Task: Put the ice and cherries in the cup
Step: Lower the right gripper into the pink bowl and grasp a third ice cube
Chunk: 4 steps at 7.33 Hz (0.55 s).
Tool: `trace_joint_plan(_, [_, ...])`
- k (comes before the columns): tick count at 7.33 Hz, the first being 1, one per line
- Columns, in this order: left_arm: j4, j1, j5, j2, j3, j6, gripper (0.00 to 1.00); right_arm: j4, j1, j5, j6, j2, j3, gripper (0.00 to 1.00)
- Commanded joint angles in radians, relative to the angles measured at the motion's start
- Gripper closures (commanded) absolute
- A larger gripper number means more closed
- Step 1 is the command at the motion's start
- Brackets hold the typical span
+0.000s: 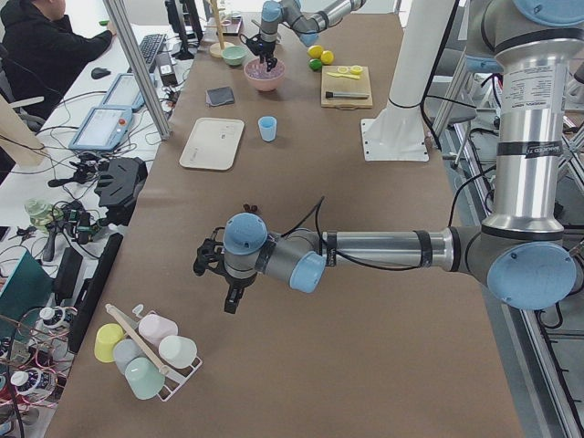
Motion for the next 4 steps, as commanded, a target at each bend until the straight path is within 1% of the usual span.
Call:
trace_joint_plan(1, [0.0, 0.003, 0.0, 0.0, 0.0, 0.0, 0.02, -0.019, -0.001, -0.002, -0.02, -0.009, 0.024, 0.36])
trace_joint_plan(2, [0.0, 0.003, -0.002, 0.002, -0.001, 0.0, 0.02, -0.077, 0.001, -0.003, -0.027, -0.007, 0.061, 0.36])
trace_joint_plan(3, [0.0, 0.006, -0.002, 0.002, -0.001, 0.0, 0.02, -0.135, 0.002, -0.023, -0.067, -0.007, 0.097, 0.36])
trace_joint_plan(4, [0.0, 0.016, 0.0, 0.002, 0.0, 0.0, 0.02, -0.148, -0.001, -0.052, -0.075, -0.01, 0.102, 0.36])
